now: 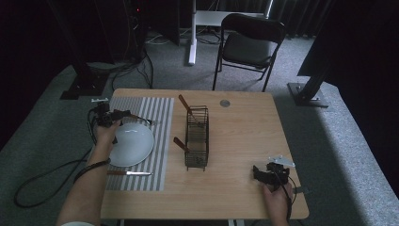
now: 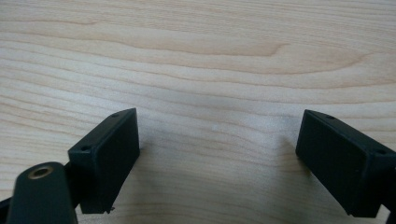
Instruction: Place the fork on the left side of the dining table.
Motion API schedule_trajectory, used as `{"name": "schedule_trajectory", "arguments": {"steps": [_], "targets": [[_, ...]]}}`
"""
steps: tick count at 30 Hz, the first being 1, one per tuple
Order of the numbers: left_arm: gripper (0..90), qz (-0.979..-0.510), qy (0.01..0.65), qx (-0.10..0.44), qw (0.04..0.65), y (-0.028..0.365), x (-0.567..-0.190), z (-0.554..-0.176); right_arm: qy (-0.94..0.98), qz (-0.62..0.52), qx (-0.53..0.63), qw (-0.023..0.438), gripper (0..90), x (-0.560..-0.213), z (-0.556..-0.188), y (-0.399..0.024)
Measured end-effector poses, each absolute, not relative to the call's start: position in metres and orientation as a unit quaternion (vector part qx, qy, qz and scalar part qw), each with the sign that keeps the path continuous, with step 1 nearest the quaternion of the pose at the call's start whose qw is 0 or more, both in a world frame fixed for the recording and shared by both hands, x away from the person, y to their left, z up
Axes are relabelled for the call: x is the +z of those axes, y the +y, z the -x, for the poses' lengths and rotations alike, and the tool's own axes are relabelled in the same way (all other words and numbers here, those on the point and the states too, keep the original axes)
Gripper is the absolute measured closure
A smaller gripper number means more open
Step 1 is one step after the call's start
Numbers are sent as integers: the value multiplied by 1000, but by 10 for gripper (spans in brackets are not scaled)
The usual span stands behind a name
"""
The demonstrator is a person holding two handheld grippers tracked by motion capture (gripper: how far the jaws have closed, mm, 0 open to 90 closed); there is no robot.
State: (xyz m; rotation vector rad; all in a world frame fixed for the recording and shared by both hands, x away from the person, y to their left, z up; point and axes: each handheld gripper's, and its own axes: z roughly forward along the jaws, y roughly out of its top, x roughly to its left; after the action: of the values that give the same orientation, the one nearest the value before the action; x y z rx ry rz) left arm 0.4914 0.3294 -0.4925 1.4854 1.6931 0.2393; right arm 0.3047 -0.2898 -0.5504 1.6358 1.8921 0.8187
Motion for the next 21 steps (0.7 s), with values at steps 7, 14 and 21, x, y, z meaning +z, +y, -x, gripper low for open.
{"name": "schedule_trajectory", "arguments": {"steps": [7,14,21], "targets": [[402,-596,685,90,411,332,-500,-495,696,-602,301,252,130,-550,-305,-290],[402,-588,697,73,404,338,-504,-498,695,-602,301,252,130,-550,-305,-290],[402,-590,710,69,379,342,-509,-501,695,-602,301,252,130,-550,-305,-290]]}}
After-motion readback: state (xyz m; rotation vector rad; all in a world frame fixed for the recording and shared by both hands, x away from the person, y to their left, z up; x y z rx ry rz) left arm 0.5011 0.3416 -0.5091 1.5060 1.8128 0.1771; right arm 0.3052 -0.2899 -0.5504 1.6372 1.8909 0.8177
